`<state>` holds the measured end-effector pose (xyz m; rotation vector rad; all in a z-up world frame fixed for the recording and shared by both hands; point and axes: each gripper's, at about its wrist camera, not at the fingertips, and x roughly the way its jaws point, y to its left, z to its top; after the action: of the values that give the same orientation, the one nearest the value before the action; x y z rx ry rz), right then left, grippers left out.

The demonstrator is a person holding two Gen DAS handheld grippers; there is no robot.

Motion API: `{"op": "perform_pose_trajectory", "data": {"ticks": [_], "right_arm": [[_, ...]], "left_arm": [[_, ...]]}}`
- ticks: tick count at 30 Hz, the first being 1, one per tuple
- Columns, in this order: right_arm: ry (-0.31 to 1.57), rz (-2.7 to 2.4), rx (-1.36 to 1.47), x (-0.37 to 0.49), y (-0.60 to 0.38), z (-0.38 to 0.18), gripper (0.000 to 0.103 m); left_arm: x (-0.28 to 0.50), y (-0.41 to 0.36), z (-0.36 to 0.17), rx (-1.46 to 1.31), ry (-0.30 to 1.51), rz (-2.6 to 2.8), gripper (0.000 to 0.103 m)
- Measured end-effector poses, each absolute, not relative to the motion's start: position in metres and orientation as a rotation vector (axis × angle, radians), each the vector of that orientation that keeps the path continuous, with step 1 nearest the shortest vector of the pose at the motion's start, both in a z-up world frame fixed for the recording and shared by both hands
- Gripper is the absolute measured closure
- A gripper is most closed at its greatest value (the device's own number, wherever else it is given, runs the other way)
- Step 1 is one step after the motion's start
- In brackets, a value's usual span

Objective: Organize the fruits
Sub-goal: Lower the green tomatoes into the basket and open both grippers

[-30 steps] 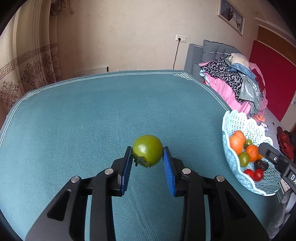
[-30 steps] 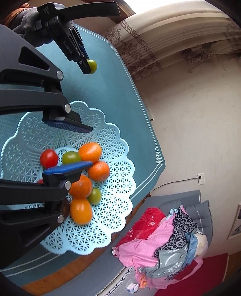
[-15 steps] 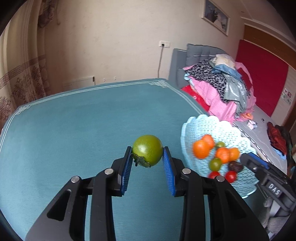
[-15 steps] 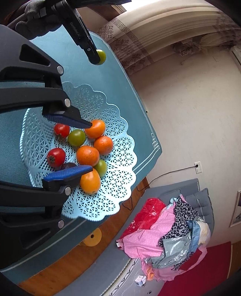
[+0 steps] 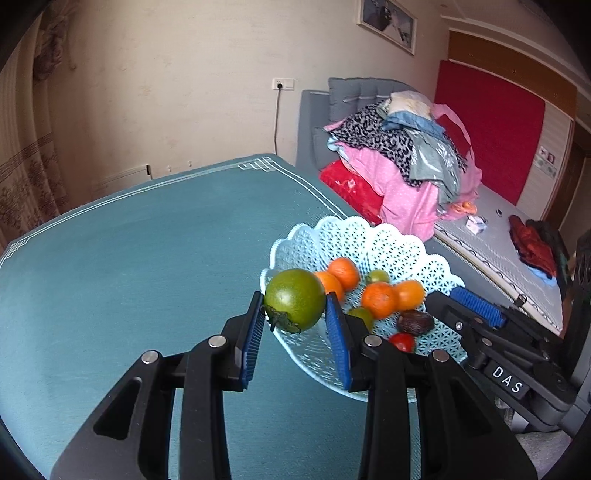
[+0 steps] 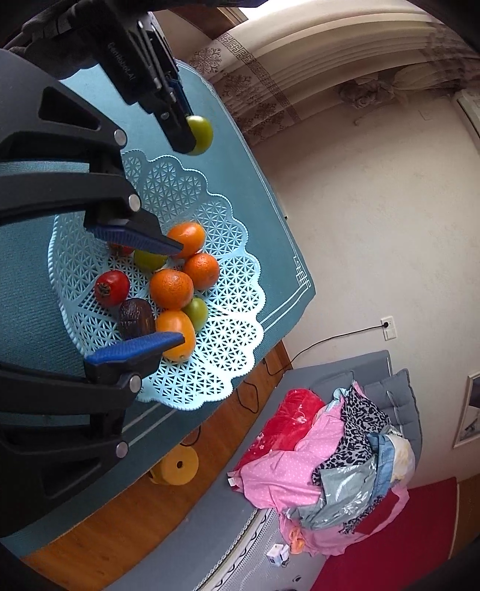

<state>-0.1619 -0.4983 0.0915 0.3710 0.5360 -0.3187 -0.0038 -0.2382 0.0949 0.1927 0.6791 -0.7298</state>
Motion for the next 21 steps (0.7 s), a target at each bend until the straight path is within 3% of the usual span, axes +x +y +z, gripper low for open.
{"op": "perform_pose_trajectory", "data": {"ticks": [1, 2, 9, 12, 21], "right_arm": [[0.531, -0.322, 0.37, -0.163, -0.499, 0.092, 0.05], [0.529, -0.324, 0.37, -0.164, -0.499, 0.092, 0.049], [0.524, -0.329, 0.376, -0.169, -0.502, 0.094, 0.039], [0.524, -0.331, 0.376, -0.173, -0.501, 0.094, 0.032], [0.548, -0.312, 0.373, -0.185, -0.496, 0.092, 0.021]], "left_arm": [[-0.005, -0.239, 0.094, 0.193, 0.68, -0.725, 0.041], [-0.005, -0.239, 0.095, 0.188, 0.674, -0.717, 0.035], [-0.006, -0.228, 0.098, 0.202, 0.629, -0.656, 0.022], [-0.006, -0.223, 0.097, 0.213, 0.619, -0.629, 0.008], [-0.014, -0.209, 0.096, 0.254, 0.596, -0.554, 0.003]]}}
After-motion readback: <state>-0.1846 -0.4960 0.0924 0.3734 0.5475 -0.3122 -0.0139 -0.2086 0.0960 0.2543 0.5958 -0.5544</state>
